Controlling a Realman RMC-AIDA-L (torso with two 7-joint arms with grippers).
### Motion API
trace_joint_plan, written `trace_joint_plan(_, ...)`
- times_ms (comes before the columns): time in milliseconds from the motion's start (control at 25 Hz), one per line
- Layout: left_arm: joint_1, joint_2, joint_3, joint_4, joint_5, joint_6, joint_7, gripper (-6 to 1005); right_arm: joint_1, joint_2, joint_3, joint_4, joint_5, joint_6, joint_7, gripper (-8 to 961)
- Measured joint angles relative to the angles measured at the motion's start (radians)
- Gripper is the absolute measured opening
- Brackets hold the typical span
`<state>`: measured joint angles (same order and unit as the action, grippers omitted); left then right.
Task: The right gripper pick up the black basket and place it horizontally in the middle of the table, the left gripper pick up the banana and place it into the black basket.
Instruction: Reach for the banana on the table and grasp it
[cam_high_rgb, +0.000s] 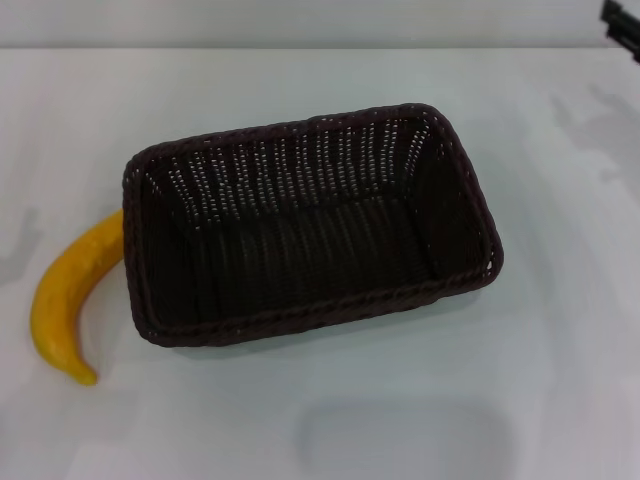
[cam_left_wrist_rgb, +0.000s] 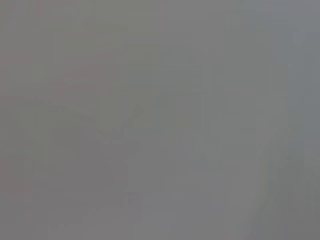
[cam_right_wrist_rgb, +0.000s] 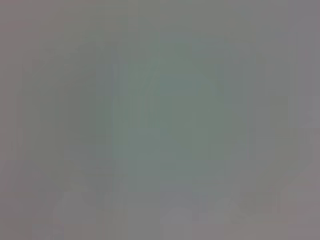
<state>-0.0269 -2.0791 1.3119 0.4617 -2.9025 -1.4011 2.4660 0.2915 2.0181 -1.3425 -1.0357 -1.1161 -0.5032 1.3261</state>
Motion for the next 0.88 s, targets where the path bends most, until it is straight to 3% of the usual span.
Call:
trace_joint_plan(200, -0.002, -0.001, 0.003, 0.000, 0.000, -0.004, 0.000, 861, 0.016, 0.003, 0.072, 0.148, 0.386, -0.086, -0.332, 562)
trace_joint_plan(520, -0.006, -0.001, 0.004, -0.003, 0.001, -0.038, 0.010, 862, 0.008, 0.004, 0.122, 0.401, 0.888, -0.405, -0.791, 561)
trace_joint_plan(760, -0.010, -0.001, 0.004, -0.004, 0.003, -0.087, 0.053, 861, 0.008, 0.004, 0.115, 0.533, 0.978, -0.621, -0.886, 561)
trace_joint_plan(880, -0.011, -0.001, 0.005, 0.000, 0.003, -0.095, 0.074, 862, 0.008, 0.004, 0.114, 0.566, 0.986, -0.668, -0.887, 560)
